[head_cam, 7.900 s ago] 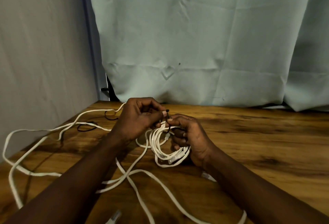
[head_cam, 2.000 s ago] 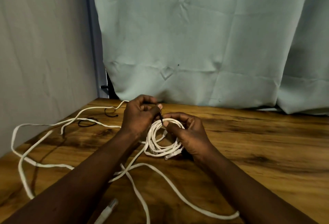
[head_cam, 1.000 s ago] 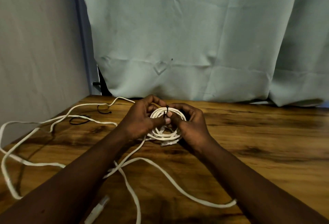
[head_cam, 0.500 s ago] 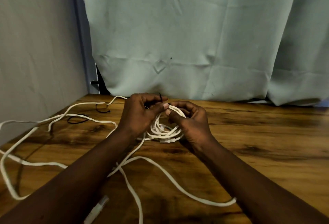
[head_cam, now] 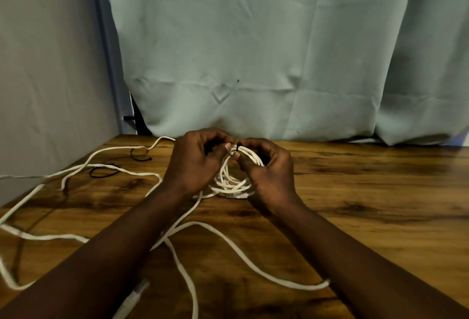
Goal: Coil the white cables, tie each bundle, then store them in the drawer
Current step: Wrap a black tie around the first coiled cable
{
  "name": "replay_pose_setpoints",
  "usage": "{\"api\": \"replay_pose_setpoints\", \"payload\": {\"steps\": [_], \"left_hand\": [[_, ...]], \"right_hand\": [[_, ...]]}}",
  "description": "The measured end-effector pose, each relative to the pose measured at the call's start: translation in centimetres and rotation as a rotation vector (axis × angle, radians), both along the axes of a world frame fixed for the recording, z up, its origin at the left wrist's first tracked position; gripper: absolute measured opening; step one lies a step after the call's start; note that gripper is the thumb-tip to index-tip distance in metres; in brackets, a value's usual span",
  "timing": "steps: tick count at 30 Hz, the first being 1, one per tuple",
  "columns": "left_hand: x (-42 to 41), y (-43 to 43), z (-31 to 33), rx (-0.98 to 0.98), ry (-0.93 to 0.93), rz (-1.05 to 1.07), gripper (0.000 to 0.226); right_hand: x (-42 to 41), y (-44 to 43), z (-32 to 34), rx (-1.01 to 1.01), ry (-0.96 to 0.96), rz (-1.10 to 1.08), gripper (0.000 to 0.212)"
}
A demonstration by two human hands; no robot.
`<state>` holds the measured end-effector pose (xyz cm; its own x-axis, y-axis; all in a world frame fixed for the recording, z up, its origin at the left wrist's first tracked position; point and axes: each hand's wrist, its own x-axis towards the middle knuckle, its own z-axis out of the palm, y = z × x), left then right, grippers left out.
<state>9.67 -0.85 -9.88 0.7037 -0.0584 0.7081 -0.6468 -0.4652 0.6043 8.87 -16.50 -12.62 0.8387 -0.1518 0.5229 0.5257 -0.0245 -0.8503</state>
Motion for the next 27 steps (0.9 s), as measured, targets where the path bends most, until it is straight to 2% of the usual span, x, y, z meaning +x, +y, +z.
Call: {"api": "replay_pose_setpoints", "payload": {"steps": [4,14,22,27], "left_hand": [[0.0,0.3,0.1,0.115,-0.016,0.045,0.011],[0.2,0.3,0.1,0.177,-0.09,0.087,0.008],[-0.2,1.0,-0.1,-0.019,0.055,-0.048,0.016],[0.0,1.2,-0.1,-0.019,0.084,-0.108,0.007]], "right_hand": [[-0.1,0.0,0.0,-0.01,-0.007,-0.015,0.022],[0.1,0.1,-0.2,-0.026,-0.039,-0.02,0.022],[-0.8,0.1,-0.4,-0.048,-0.025,-0.005,0.022],[-0.9,0.0,-0.3,-0.043,-0.027,0.013,0.024]]}}
